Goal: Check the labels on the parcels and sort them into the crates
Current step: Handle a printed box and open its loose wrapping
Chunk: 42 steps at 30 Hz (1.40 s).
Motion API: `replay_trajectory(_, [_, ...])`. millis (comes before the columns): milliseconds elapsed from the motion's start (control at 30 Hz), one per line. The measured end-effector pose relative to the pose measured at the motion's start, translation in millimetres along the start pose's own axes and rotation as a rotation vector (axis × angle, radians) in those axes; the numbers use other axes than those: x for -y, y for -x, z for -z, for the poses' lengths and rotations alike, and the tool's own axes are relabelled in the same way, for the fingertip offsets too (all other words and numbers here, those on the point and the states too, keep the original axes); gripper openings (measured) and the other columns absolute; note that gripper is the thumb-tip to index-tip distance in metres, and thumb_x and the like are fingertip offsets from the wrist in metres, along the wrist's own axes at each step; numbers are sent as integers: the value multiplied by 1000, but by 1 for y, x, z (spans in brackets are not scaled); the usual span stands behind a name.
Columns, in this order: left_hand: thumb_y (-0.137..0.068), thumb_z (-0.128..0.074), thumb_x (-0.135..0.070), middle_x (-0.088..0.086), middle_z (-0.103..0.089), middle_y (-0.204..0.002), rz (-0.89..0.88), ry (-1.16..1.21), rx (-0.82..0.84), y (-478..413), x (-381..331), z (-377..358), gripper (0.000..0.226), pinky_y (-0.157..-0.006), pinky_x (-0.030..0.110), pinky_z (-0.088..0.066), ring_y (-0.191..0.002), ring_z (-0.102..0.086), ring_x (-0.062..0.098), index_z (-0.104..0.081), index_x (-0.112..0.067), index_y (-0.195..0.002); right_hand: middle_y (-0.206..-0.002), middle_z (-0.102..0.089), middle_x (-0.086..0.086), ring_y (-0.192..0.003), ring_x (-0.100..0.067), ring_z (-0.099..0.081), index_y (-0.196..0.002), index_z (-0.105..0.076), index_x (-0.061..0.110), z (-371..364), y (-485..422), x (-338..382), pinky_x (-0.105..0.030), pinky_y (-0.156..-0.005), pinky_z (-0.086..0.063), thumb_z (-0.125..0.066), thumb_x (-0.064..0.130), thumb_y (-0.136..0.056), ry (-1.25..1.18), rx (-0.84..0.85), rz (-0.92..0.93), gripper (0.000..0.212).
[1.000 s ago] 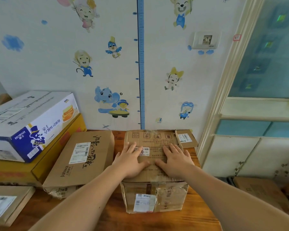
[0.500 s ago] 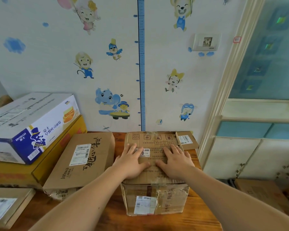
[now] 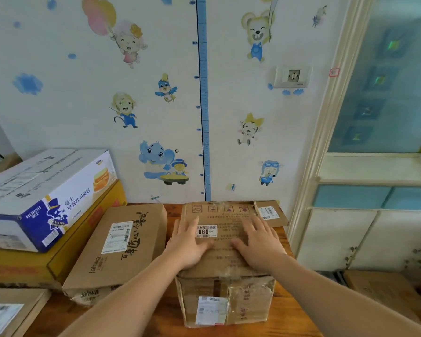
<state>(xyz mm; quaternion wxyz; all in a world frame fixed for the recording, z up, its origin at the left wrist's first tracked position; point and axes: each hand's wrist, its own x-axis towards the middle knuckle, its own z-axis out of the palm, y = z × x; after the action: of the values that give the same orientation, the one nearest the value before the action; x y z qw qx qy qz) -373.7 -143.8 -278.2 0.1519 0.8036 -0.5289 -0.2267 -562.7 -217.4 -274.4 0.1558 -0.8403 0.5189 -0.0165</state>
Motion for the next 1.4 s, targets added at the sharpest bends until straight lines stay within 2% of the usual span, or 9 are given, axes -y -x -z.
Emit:
replay_trajectory(133, [-90, -58, -56, 9, -29, -158, 180, 305, 26, 0, 3, 2, 98, -111, 43, -38, -135, -45, 29, 7, -25, -156, -161, -19, -10, -139, -30, -37, -157, 1, 21, 4, -2, -8, -40, -100, -47, -51, 53, -95, -285, -12, -253, 87])
replay_trajectory(267, [-92, -59, -49, 4, -50, -144, 166, 356, 35, 7, 3, 3, 95, -102, 37, -45, -121, -57, 24, 6, -23, -156, -132, -56, -5, -91, -17, -60, -155, -10, 20, 2, -4, -9, -24, -57, -46, -52, 52, -96, -372, 34, -278, 79])
replay_trajectory(467, [-91, -64, -45, 2, -44, -150, 127, 426, -15, 15, 7, 5, 101, -104, 37, -42, -126, -53, 23, 10, -23, -156, -123, -61, 0, -93, -17, -65, -143, -24, 23, 1, -1, -12, -30, -65, -56, -62, 48, -91, -445, -35, -251, 69])
replay_trajectory(633, [-84, -74, -42, -3, -42, -151, 77, 425, -106, 19, 11, 5, 113, -107, 40, -42, -128, -51, 21, 12, -29, -155, -141, -48, -4, -111, -23, -61, -154, -7, 20, 5, 4, -9, -33, -76, -56, -70, 42, -87, -490, -111, -250, 95])
replay_trajectory(833, [-83, -77, -28, -2, -35, -156, 45, 340, -205, 29, 15, -3, 119, -99, 32, -43, -130, -50, 22, 18, -27, -154, -152, -31, -9, -117, -22, -55, -155, 9, 19, 4, 17, -6, -19, -69, -43, -69, 27, -91, -458, -173, -202, 101])
replay_trajectory(967, [-86, -74, -21, -3, -37, -155, 65, 319, -207, 35, 23, -15, 116, -96, 31, -44, -128, -52, 22, 20, -28, -153, -153, -26, -10, -90, -13, -54, -154, 18, 21, -7, 20, -11, -15, -55, -42, -66, 20, -92, -430, -147, -198, 104])
replay_trajectory(1133, [-86, -73, -25, -3, -36, -156, 96, 326, -168, 40, 31, -25, 111, -92, 29, -45, -127, -52, 21, 14, -28, -155, -145, -34, -10, -92, -12, -43, -155, -4, 20, -13, 27, -13, -14, -51, -34, -69, 30, -89, -484, -114, -219, 93])
replay_trajectory(1267, [-88, -69, -38, 1, -42, -150, 114, 421, -196, 38, 29, -21, 91, -93, 34, -47, -127, -51, 24, -11, -17, -154, -138, -41, -4, -99, -14, -45, -145, -28, 18, -5, 27, -10, -23, -67, -42, -69, 46, -86, -566, -164, -250, 76])
replay_trajectory(1400, [-91, -64, -44, 4, -43, -149, 118, 536, -214, 36, 23, -10, 84, -104, 41, -44, -129, -50, 25, -15, -16, -153, -152, -35, -4, -124, -23, -50, -153, -11, 26, 5, 29, -8, -38, -93, -48, -65, 48, -89, -622, -229, -207, 87])
